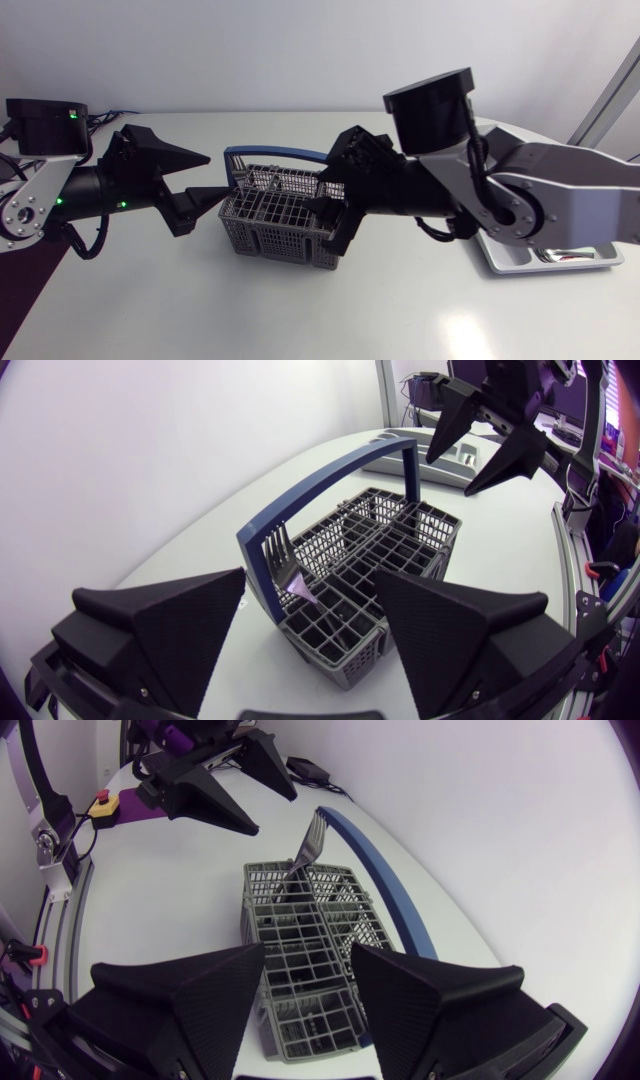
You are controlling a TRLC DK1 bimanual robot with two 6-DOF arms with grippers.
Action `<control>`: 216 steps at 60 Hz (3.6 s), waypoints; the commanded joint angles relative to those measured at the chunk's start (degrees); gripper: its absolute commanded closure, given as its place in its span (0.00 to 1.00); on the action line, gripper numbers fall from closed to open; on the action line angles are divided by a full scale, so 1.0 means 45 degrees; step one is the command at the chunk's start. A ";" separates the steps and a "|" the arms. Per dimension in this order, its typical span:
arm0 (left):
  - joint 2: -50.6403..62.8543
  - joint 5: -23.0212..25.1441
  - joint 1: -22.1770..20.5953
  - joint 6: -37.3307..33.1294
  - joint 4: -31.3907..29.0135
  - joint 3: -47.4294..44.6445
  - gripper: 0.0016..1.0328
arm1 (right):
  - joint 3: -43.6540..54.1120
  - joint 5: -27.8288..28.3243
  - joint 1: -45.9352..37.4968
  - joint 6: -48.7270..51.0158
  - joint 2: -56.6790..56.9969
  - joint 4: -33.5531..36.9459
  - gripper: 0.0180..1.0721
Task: Unload the cutlery basket into the drawer organizer.
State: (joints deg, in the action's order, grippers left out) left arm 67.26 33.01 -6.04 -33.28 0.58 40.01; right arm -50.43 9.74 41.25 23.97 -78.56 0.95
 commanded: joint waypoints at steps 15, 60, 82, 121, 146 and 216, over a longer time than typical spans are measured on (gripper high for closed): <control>0.0404 0.0769 0.0542 -0.0496 0.0203 -0.0453 0.14 | -0.0960 -0.0719 0.1145 -0.1341 -0.2268 -0.1969 0.39; 0.1615 0.2351 0.1929 -0.0750 0.1414 -0.0688 0.14 | -0.3011 -0.2750 0.2102 -0.1732 -0.6037 -0.5114 0.40; 0.1693 0.2351 0.1792 -0.0730 0.2371 -0.0766 0.14 | -0.3187 -0.4469 0.2649 -0.1107 -0.6350 -0.5446 0.40; 0.1634 0.2663 0.3394 -0.1121 0.2645 -0.1293 0.14 | -0.4476 -0.5875 0.2649 -0.2806 -0.7912 -0.5602 0.40; 0.1263 0.3132 0.3863 -0.1101 0.2645 -0.1547 0.14 | -0.5062 -0.6754 0.3117 -0.3334 -0.8772 -0.5719 0.49; 0.1146 0.3464 0.4019 -0.1121 0.2899 -0.2016 0.14 | -0.2933 -0.7086 0.3410 -0.2084 -0.7932 -0.8883 0.91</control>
State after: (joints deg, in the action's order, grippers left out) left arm 73.12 47.75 12.29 -37.58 12.78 32.60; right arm -65.28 -22.50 55.79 13.47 -116.25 -37.12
